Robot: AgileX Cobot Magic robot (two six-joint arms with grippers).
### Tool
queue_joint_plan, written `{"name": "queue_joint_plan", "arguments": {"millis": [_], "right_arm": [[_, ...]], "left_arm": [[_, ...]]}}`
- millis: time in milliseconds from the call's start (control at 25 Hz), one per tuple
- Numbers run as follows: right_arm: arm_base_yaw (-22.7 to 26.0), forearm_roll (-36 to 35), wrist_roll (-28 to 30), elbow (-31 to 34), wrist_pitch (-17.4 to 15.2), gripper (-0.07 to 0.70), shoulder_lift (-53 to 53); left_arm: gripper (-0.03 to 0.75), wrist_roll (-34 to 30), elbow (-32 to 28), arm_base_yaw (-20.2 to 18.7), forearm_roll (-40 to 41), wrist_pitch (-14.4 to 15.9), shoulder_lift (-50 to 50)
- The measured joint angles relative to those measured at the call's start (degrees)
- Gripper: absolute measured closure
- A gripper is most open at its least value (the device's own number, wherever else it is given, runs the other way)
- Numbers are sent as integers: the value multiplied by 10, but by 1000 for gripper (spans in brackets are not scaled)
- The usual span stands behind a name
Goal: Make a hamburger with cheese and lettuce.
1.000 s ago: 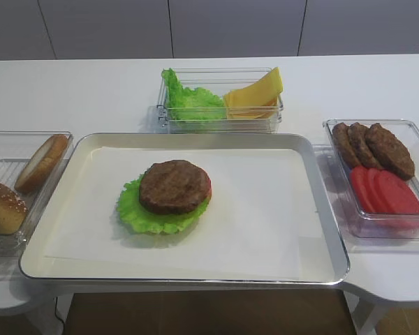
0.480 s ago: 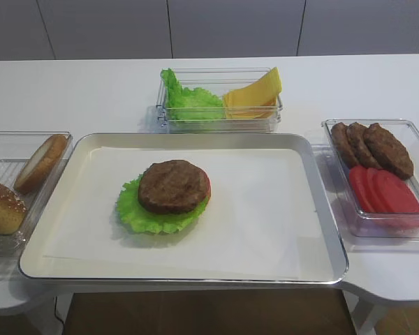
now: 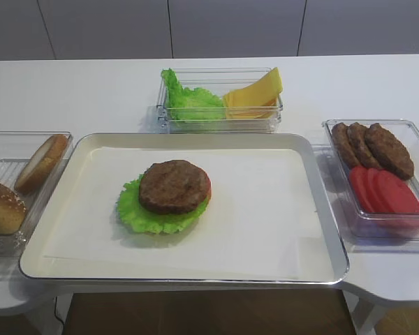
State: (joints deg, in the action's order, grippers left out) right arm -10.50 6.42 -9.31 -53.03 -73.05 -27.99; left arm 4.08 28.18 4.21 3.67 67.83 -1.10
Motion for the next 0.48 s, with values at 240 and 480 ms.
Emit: {"name": "queue_joint_plan", "arguments": {"millis": [240, 480], "right_arm": [[36, -20, 41, 62, 0, 206, 76], [53, -52, 88, 138, 19, 206, 151]], "left_arm": [[379, 0, 0, 0, 0, 0, 0], [379, 0, 0, 0, 0, 0, 0]]}}
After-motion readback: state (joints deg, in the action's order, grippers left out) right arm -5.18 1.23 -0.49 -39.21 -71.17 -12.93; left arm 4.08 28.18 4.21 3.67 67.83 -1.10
